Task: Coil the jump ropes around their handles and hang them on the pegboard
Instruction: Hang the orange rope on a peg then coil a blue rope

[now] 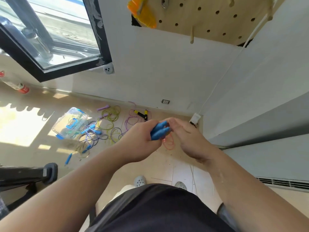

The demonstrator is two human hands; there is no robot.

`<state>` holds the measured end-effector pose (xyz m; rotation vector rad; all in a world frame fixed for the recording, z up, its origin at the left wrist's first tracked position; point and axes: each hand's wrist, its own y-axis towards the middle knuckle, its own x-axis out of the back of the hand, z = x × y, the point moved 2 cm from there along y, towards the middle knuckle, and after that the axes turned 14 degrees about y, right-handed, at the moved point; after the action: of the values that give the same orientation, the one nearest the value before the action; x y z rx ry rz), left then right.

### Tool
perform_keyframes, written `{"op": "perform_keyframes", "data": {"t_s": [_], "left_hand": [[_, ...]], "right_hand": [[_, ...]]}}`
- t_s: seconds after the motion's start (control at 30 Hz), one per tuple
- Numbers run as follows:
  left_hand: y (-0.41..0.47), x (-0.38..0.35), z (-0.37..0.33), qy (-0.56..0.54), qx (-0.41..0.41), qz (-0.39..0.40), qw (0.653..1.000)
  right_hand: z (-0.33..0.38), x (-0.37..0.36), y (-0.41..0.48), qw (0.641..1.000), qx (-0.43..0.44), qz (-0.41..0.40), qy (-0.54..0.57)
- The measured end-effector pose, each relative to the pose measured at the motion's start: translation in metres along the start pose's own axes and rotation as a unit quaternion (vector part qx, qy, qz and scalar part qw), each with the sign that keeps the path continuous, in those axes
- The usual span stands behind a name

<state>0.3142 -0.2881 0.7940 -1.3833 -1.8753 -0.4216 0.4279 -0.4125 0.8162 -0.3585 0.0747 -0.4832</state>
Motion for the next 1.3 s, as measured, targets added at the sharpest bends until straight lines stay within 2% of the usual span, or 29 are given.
{"op": "perform_keyframes", "data": {"t_s": [0.07,0.1,0.2,0.27,0.3,0.33,0.53,0.6,0.67,0.8,0.9,1.0,1.17,1.3], "left_hand": [[0.001,0.005,0.009,-0.103,0.061,-0.023,0.993],[0.001,0.007,0.013,-0.186,0.096,-0.038,0.977],[0.001,0.013,0.016,-0.437,0.135,-0.048,0.888],[0.0,0.014,0.014,-0.534,0.124,-0.031,0.836],[0.0,0.014,0.013,-0.556,0.115,-0.028,0.823],[0.0,0.014,0.012,-0.563,0.108,-0.029,0.819],[0.002,0.023,-0.001,-0.509,0.124,-0.073,0.849],[0.002,0.021,-0.004,-0.518,0.134,-0.1,0.839],[0.003,0.02,-0.005,-0.555,0.146,-0.118,0.81],[0.007,0.02,-0.004,-0.617,0.121,-0.157,0.761],[0.006,0.019,-0.007,-0.59,0.121,-0.172,0.78],[0.002,0.016,-0.01,-0.559,0.129,-0.156,0.804],[0.001,0.008,-0.011,-0.54,0.131,-0.155,0.817],[0.005,0.008,-0.003,-0.543,0.18,-0.16,0.804]], "right_hand": [[0.001,-0.002,0.007,0.999,0.027,-0.036,-0.01],[0.003,-0.003,0.009,0.998,0.035,-0.047,-0.013],[0.013,-0.013,0.013,0.995,0.048,-0.023,-0.083],[0.02,-0.026,0.013,0.991,0.061,-0.005,-0.119],[0.024,-0.034,0.012,0.99,0.066,0.002,-0.122],[0.025,-0.041,0.012,0.99,0.072,0.008,-0.124],[0.032,-0.056,0.006,0.969,0.105,0.011,-0.224],[0.039,-0.055,0.002,0.968,0.113,0.006,-0.223],[0.042,-0.055,0.0,0.972,0.104,-0.012,-0.211],[0.032,-0.05,0.002,0.986,0.039,-0.09,-0.135],[0.026,-0.05,0.001,0.996,-0.034,-0.084,-0.011],[0.023,-0.051,-0.001,0.993,-0.033,-0.042,0.101],[0.017,-0.045,-0.003,0.986,-0.013,-0.074,0.147],[0.018,-0.035,-0.002,0.982,-0.004,-0.103,0.156]]}}
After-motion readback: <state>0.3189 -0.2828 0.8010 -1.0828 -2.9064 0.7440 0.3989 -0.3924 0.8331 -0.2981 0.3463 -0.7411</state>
